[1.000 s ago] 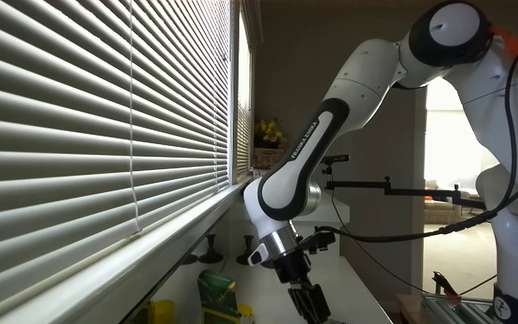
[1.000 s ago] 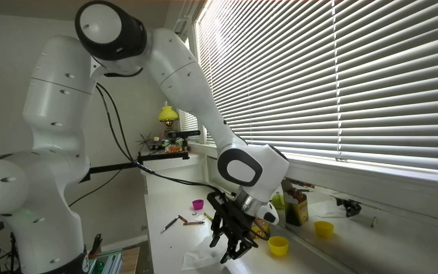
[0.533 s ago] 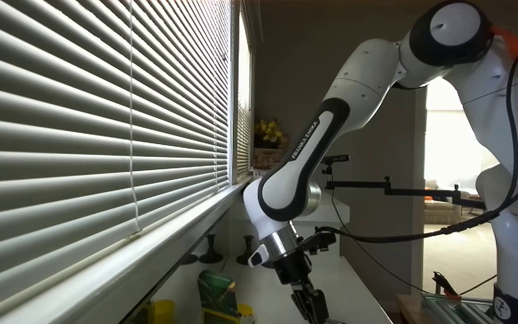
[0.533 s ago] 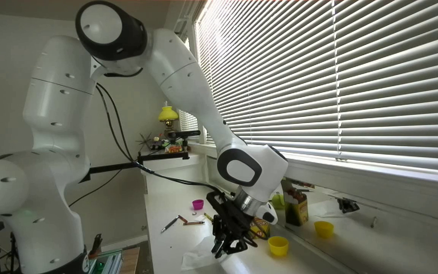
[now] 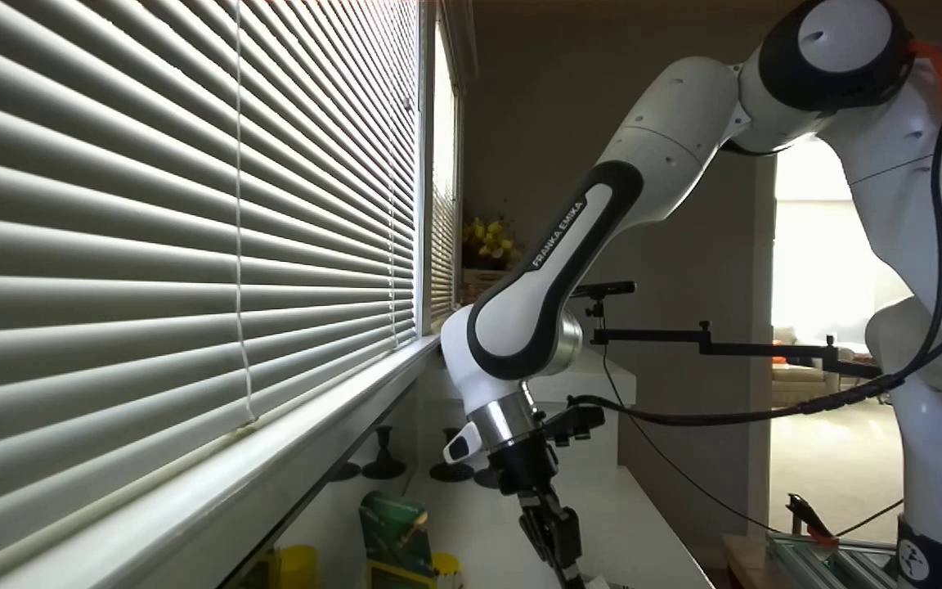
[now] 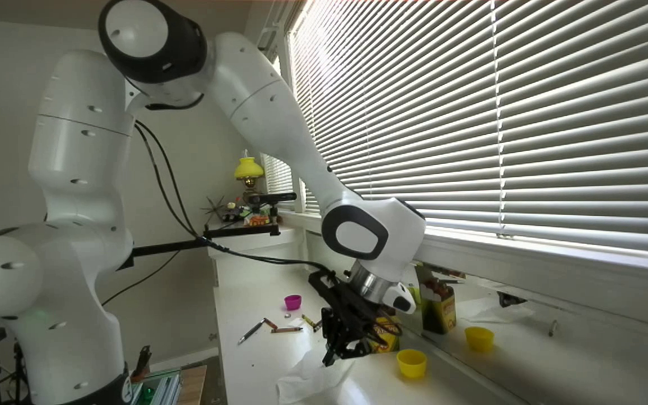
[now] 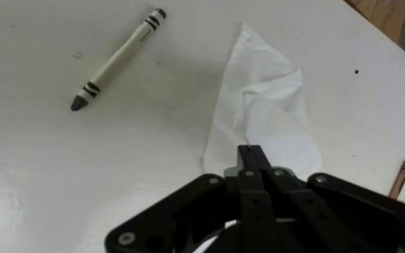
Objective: Turn the white paper over
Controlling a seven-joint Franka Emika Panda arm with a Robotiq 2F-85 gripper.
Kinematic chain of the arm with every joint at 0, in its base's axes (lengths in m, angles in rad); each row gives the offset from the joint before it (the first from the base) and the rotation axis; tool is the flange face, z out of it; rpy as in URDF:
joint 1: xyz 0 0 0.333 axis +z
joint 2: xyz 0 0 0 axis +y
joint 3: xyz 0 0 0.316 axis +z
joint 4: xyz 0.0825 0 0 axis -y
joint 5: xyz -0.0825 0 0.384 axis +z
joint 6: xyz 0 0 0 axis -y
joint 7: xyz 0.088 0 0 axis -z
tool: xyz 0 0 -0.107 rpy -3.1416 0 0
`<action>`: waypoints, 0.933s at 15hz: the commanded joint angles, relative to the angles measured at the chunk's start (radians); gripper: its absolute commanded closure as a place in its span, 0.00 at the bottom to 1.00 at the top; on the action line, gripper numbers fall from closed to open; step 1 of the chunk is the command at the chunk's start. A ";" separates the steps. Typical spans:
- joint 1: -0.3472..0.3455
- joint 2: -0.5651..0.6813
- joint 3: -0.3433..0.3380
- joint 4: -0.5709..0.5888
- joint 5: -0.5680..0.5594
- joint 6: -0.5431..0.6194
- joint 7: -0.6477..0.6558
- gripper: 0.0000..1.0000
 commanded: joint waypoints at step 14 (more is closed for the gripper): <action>0.219 -0.435 0.093 -0.370 -0.664 0.259 0.548 1.00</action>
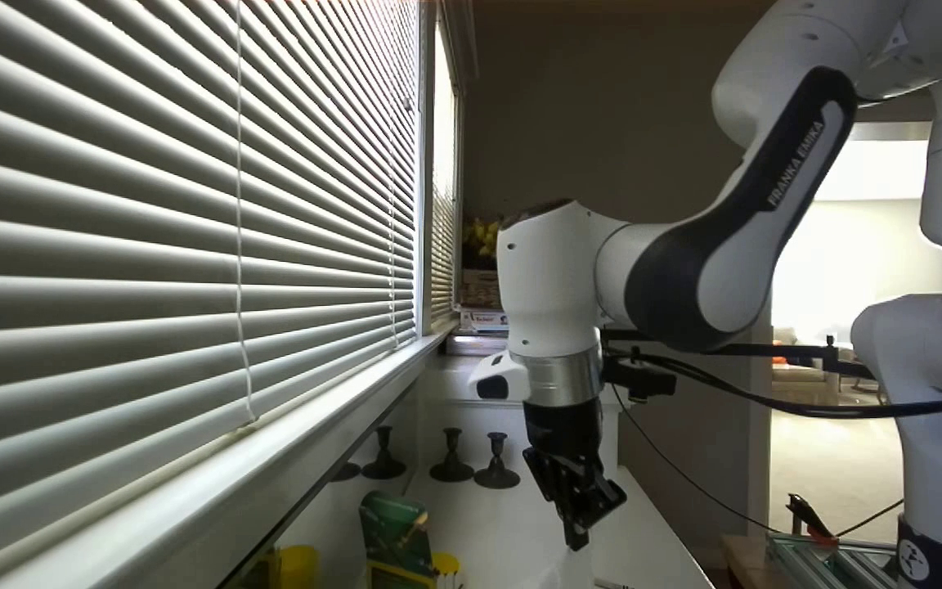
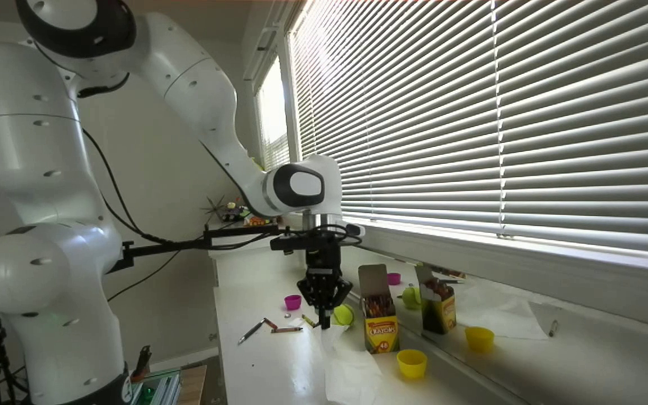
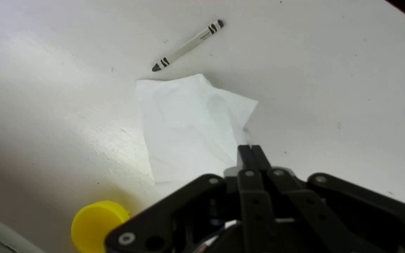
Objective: Turn the white paper over
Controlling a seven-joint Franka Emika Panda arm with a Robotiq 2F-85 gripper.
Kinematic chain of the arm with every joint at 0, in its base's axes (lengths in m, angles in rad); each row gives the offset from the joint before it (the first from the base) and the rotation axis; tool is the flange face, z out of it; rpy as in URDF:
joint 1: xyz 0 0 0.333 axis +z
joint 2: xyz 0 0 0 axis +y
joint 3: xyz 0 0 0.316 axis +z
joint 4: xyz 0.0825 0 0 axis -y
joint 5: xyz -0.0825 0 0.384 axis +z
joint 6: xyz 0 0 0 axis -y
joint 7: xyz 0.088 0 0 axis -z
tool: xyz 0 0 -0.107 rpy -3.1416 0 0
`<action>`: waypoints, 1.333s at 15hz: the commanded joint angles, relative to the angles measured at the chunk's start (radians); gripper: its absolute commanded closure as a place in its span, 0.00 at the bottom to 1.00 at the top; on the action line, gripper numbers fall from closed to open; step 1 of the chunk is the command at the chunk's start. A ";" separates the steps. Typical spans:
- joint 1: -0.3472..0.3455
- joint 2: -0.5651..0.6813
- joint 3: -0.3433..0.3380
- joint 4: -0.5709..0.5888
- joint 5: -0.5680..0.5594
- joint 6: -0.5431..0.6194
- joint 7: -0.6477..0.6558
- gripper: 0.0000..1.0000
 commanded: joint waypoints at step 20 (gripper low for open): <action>0.061 0.100 0.015 -0.194 -0.068 0.149 -0.102 1.00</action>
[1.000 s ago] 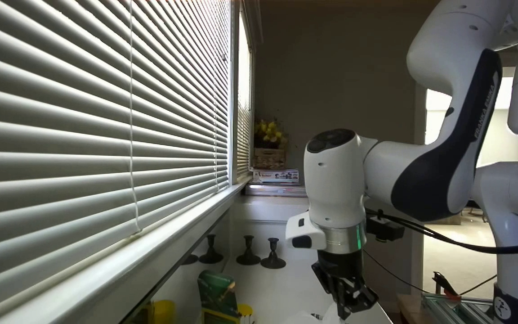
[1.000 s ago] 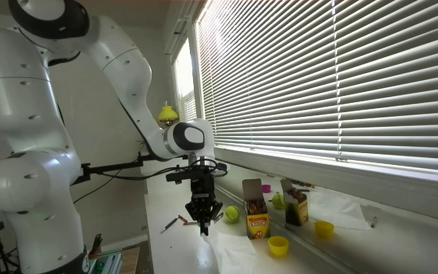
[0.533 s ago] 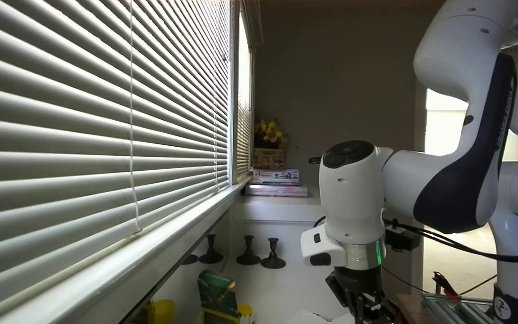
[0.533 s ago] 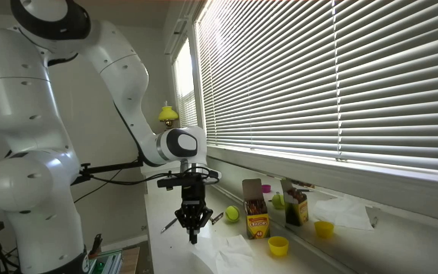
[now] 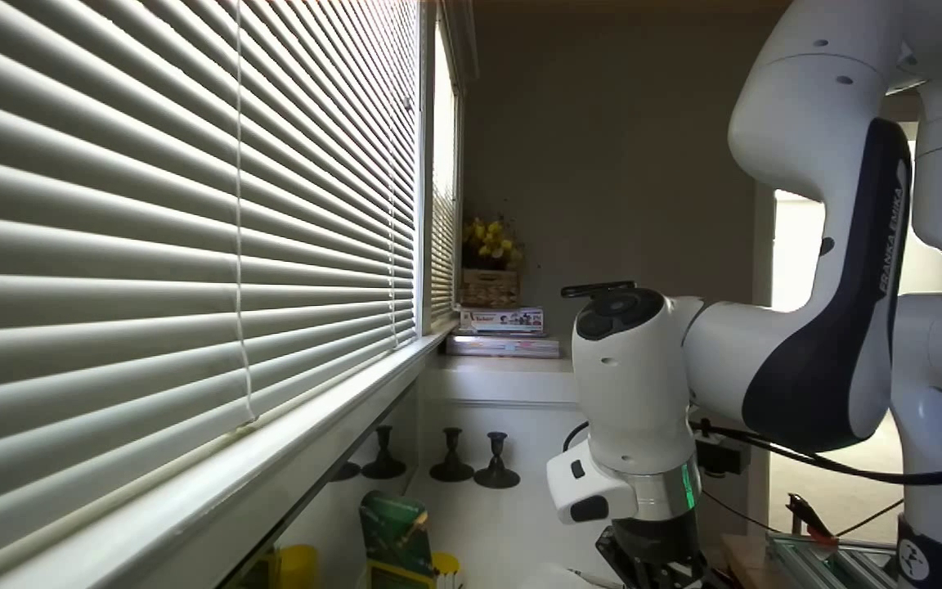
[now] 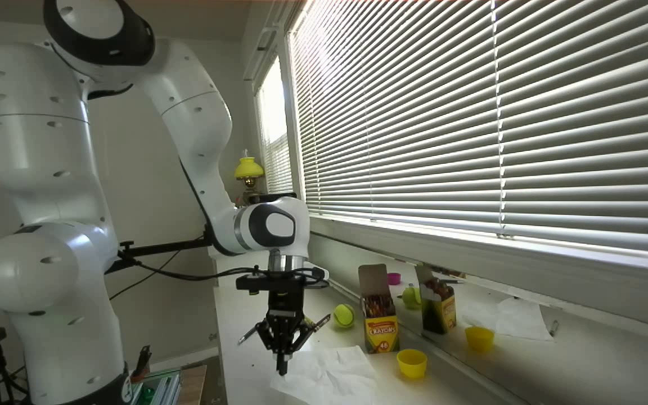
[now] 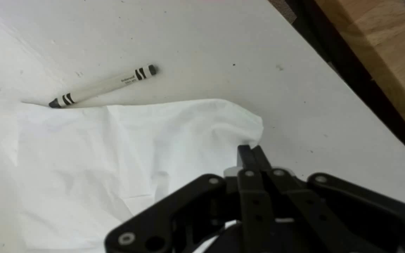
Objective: Turn the white paper over
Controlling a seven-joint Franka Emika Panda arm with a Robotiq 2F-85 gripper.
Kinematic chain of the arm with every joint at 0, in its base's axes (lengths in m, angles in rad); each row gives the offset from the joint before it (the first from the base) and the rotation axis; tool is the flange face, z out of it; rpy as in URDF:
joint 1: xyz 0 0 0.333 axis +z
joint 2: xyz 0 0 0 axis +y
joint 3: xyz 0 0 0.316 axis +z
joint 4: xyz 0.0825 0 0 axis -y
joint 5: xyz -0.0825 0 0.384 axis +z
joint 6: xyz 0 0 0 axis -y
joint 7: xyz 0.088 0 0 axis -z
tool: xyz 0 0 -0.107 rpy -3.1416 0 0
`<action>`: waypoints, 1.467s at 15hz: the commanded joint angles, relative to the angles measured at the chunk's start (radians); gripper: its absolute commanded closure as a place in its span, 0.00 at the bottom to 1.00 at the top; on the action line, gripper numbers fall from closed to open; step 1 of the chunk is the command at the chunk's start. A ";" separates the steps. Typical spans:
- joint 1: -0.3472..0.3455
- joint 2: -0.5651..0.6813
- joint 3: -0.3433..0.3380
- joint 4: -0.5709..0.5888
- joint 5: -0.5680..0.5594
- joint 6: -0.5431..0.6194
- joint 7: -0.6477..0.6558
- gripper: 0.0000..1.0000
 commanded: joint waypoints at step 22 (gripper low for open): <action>0.012 -0.471 -0.032 0.136 0.211 -0.424 0.095 0.00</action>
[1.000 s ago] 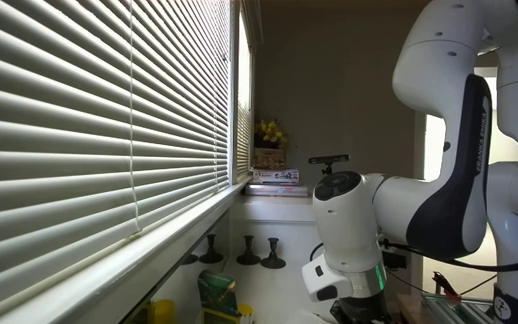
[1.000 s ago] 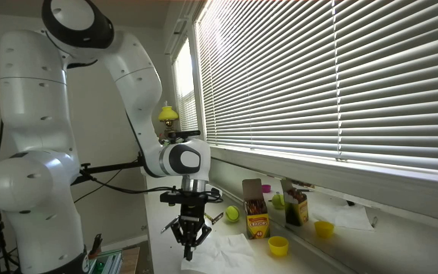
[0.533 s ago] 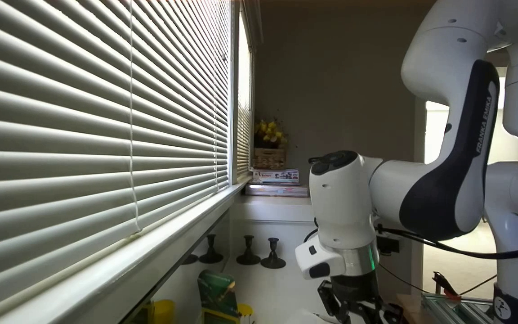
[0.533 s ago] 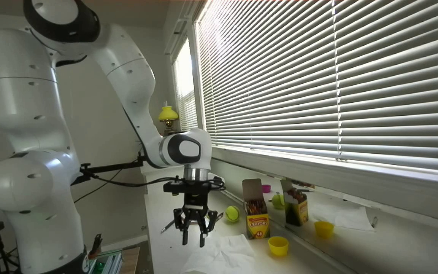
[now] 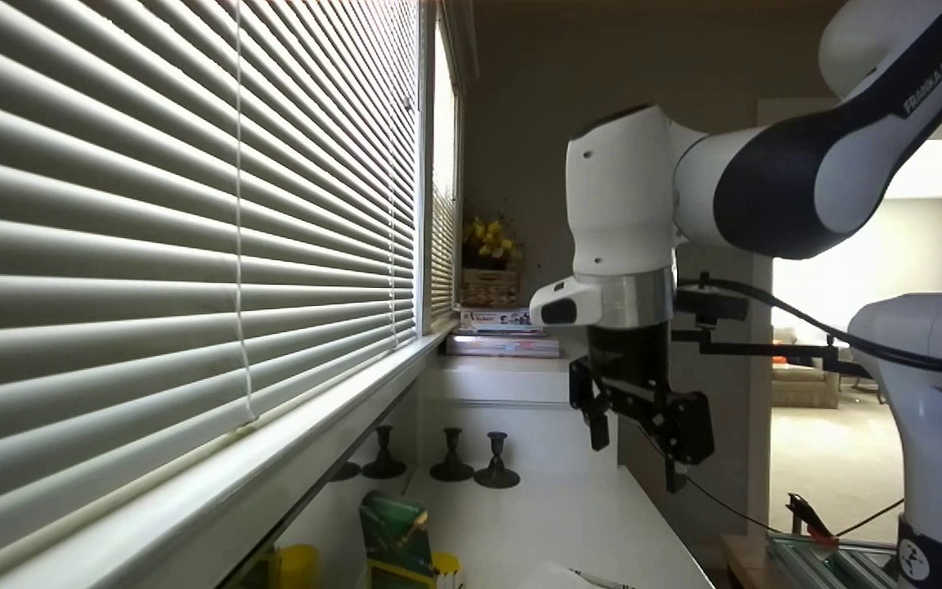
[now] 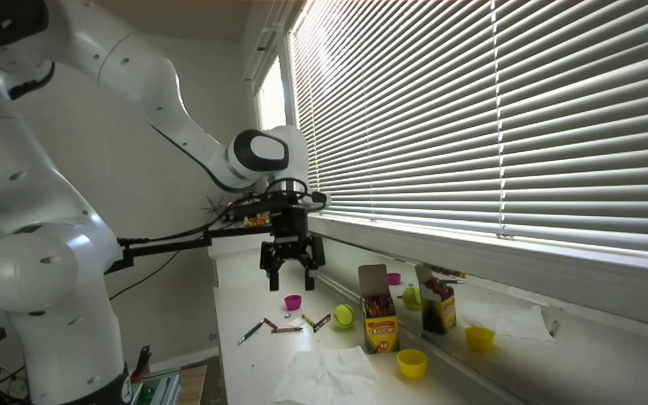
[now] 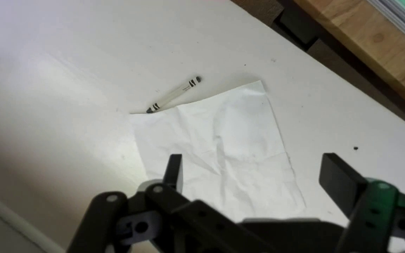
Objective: Turn the white paper over
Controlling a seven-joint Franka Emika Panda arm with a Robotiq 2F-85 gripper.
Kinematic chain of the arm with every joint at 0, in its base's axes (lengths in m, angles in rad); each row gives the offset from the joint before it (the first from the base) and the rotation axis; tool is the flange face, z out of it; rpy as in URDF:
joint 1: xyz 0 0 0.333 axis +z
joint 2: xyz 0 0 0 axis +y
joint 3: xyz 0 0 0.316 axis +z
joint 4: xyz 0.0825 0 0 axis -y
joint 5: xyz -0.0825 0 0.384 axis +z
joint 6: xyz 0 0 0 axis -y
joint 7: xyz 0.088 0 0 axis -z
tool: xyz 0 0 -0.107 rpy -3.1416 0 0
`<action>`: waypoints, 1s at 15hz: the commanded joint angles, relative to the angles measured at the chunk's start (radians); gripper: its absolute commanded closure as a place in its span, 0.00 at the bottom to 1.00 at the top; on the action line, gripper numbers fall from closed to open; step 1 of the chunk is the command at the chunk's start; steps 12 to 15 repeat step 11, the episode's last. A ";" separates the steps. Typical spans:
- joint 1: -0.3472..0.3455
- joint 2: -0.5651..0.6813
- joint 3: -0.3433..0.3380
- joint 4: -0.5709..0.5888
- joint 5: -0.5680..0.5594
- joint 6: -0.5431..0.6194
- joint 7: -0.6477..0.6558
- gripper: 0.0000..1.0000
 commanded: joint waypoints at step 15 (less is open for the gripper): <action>0.015 -0.030 -0.017 0.017 0.006 -0.036 0.039 0.00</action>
